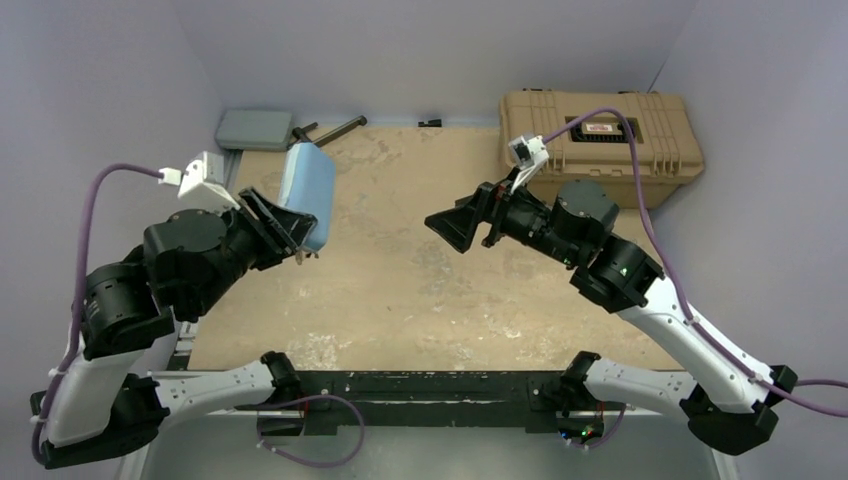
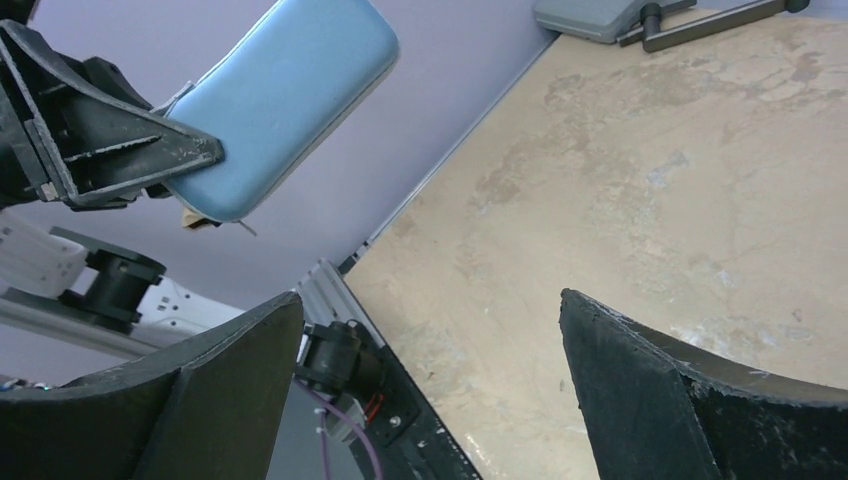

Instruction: Open the umbrella

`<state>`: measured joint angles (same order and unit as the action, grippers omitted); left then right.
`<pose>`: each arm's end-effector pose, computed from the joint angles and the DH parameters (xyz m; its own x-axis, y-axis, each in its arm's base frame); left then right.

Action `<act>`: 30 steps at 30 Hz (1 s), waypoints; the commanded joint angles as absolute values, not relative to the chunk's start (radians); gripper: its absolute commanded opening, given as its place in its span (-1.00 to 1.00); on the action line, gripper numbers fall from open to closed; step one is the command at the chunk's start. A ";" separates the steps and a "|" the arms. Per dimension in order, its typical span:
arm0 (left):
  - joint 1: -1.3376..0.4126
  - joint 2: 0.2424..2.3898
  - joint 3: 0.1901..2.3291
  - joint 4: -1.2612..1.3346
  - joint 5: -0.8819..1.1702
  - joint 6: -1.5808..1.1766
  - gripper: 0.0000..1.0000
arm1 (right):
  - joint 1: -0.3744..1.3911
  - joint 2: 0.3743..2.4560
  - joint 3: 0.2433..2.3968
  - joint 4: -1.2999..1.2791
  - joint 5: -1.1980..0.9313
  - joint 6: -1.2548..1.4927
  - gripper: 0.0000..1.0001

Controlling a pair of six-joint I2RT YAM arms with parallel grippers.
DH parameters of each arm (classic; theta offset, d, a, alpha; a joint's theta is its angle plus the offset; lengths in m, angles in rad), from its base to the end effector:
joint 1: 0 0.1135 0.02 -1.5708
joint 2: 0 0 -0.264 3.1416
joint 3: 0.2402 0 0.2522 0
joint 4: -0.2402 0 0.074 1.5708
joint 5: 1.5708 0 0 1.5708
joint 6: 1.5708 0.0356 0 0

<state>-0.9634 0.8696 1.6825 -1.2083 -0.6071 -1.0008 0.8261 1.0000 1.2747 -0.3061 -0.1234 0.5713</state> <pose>0.0565 -0.0457 0.4946 -0.4334 -0.5879 -0.6830 0.0167 0.7525 -0.6584 0.1365 0.1545 0.4564 -0.4576 0.2954 -0.8387 -0.6725 0.5022 0.5437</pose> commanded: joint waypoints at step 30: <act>-0.666 1.075 1.682 -0.835 -0.088 -1.162 -1.00 | 0.854 0.980 1.048 0.169 -0.486 0.226 0.39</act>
<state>-0.6735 1.0870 1.6863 -1.0348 -0.1101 -1.1095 0.8368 0.9497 1.0111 0.0216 -0.4397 0.2543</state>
